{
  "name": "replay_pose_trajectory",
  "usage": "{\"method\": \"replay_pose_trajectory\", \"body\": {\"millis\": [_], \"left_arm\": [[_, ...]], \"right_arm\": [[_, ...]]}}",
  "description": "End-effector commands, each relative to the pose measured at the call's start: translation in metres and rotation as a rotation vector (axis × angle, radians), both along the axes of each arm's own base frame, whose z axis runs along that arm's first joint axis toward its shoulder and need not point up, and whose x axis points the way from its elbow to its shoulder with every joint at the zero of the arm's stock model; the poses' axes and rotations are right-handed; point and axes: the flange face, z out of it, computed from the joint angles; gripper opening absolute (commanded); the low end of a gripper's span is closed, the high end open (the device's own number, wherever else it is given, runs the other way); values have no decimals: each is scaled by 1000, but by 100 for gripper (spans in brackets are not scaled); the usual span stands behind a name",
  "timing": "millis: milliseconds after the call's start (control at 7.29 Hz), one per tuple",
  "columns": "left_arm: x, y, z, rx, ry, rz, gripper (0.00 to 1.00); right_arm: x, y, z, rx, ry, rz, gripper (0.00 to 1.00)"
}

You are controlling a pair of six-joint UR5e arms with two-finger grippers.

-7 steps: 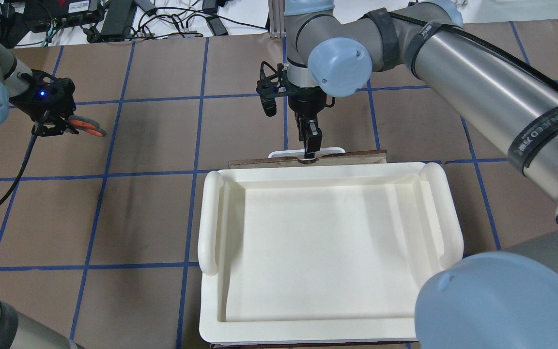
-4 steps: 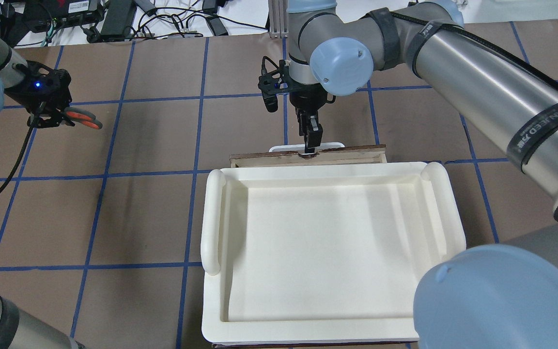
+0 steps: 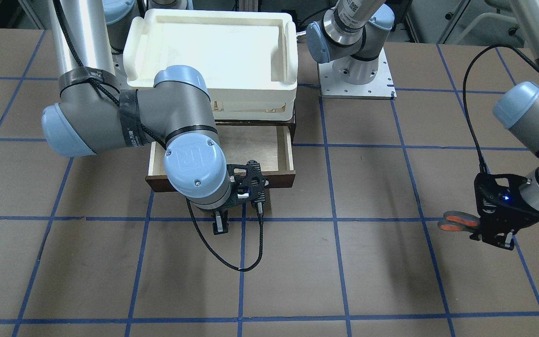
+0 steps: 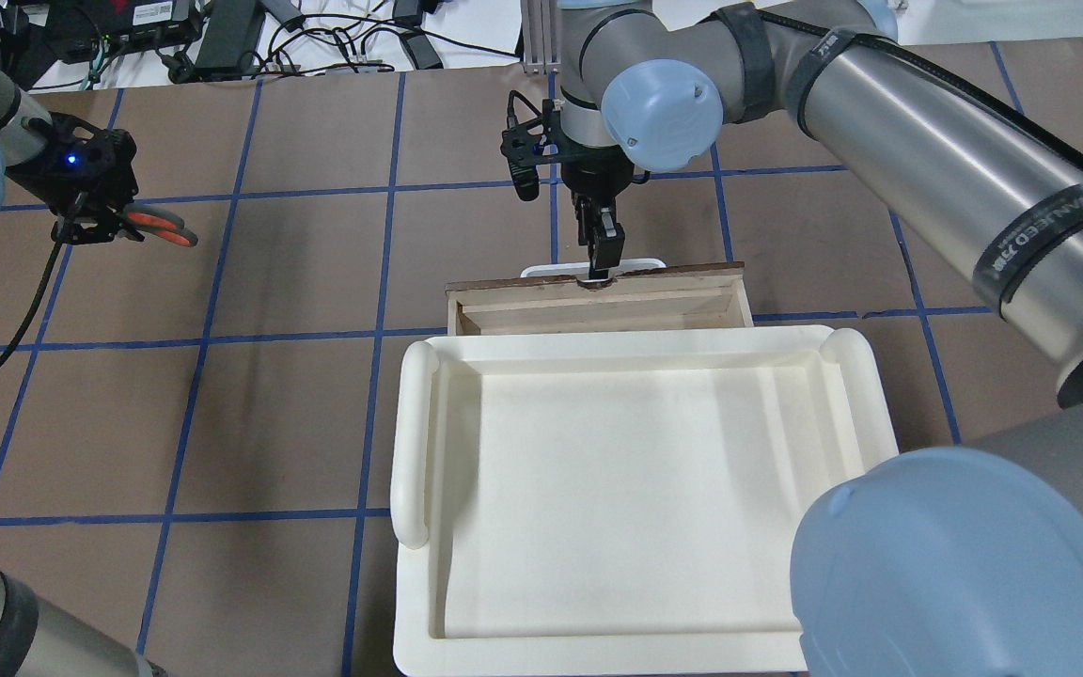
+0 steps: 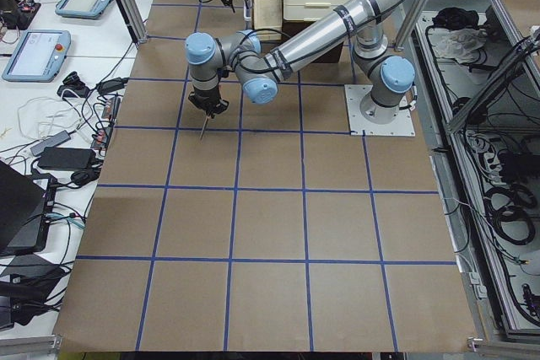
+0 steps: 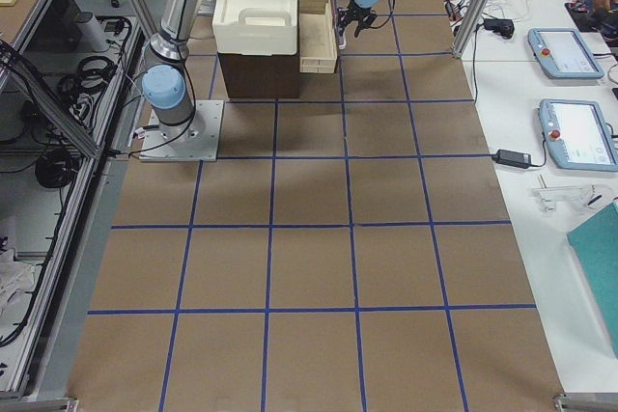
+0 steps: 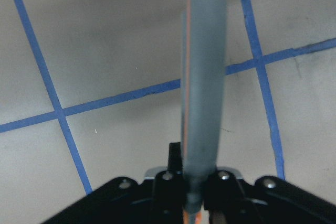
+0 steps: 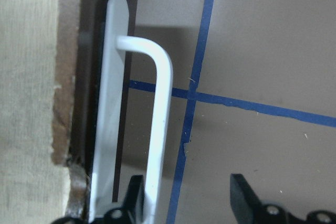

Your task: Place scissors in drawer with both arms

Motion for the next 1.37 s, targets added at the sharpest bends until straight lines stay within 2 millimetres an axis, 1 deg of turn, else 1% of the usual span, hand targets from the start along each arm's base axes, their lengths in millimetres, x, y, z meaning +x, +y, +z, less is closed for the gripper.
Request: {"method": "replay_pose_trajectory", "body": {"millis": [0, 137, 274, 411, 685, 1097, 1234], "left_arm": [[0, 0, 0, 2, 1, 0, 0], [0, 1, 0, 5, 1, 0, 0], [0, 1, 0, 5, 2, 0, 0], [0, 1, 0, 5, 2, 0, 0], [-1, 1, -1, 13, 6, 0, 0], [-1, 2, 1, 12, 5, 0, 0], [-3, 2, 2, 10, 5, -3, 0]], "right_arm": [[-1, -6, 0, -30, -8, -3, 62], [0, -7, 2, -35, -8, -3, 62], [-1, -14, 6, -53, 6, 0, 62], [0, -22, 6, -62, 5, -1, 62], [-1, -28, 6, -75, 13, -3, 62], [-2, -46, 6, -112, 11, 10, 59], [-5, -46, 8, -120, 36, 14, 59]]}}
